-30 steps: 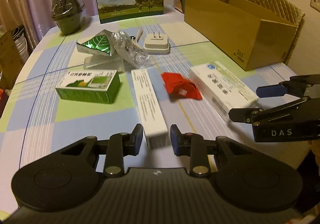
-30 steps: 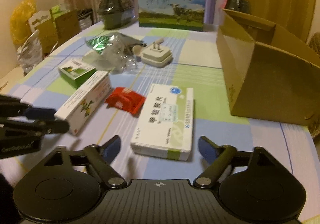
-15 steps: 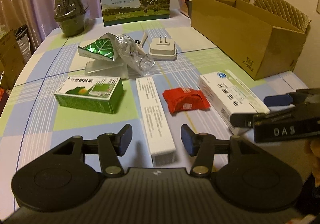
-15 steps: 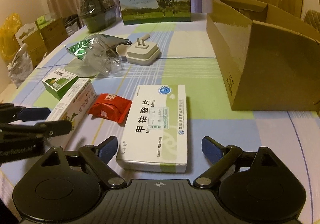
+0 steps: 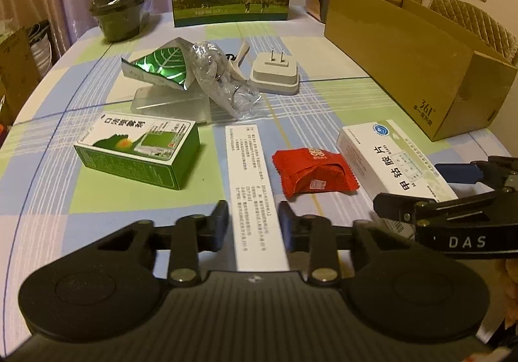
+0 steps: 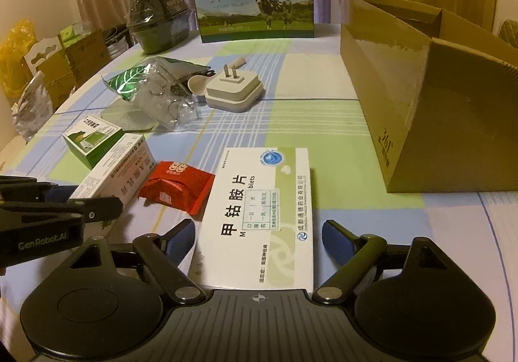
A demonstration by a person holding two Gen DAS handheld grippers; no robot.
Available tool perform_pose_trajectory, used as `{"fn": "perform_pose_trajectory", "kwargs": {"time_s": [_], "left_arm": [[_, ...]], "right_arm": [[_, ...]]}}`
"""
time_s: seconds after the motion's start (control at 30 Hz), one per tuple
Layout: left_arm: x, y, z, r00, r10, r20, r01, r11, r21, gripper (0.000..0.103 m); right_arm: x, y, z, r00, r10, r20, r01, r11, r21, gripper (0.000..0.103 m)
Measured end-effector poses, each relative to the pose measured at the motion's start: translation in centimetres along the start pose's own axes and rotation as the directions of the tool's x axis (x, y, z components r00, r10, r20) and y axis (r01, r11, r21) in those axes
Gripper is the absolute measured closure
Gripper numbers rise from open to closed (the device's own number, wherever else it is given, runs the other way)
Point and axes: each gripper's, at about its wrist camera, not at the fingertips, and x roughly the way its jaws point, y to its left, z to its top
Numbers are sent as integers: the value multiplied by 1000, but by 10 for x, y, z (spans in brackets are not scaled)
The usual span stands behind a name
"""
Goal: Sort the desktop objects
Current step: 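Close the right gripper on the white medicine box and lift it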
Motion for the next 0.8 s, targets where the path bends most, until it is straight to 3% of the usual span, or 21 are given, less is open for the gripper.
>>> {"fn": "perform_pose_trajectory", "kwargs": {"time_s": [0.8], "left_arm": [[6, -2, 1, 999, 25, -31, -25, 1000, -5, 81]], "right_arm": [[6, 8, 0, 999, -33, 3, 33, 999, -41, 35]]}}
